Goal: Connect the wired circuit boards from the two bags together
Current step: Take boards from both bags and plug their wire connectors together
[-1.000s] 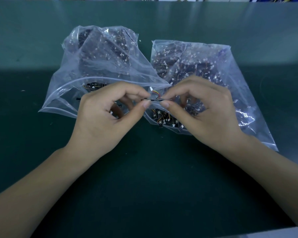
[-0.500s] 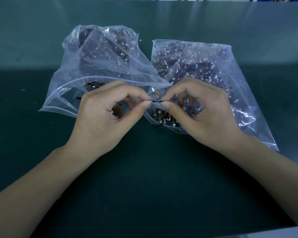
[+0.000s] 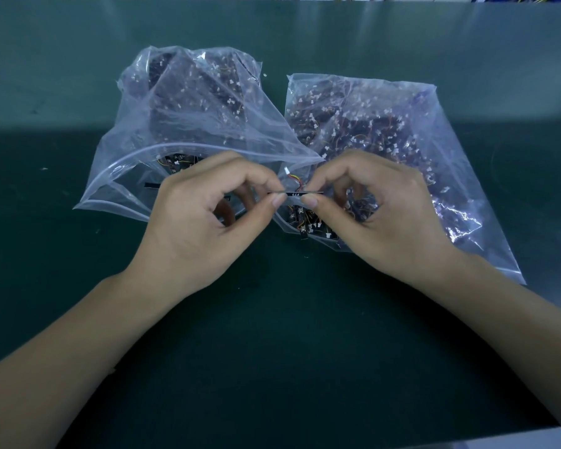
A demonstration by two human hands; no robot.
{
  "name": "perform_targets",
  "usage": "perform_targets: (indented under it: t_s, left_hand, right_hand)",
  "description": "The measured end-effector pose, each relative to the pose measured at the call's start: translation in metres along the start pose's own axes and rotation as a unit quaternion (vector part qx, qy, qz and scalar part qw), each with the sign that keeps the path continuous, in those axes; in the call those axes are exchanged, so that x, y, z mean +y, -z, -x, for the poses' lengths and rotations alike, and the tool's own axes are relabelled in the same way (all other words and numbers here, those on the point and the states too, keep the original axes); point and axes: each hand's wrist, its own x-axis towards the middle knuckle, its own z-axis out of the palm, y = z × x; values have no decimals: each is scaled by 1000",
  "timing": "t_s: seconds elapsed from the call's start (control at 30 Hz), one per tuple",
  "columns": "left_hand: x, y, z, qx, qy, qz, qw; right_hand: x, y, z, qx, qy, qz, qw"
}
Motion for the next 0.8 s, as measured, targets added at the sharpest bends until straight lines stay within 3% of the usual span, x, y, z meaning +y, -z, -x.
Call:
perform_targets:
  t_s: [0.37,0.57,0.8]
  left_hand:
    - [3,-1,0,45,10,2,999]
    - [6,0,0,-2,-35,-27,999]
    - [3,1,0,-4,-52,-55,997]
  right_hand:
    - [2,-1,2,-2,-6,16,1000]
    - [1,0,2,18,-27,-1,999]
    - [2,-1,3,31,-31,-1,999]
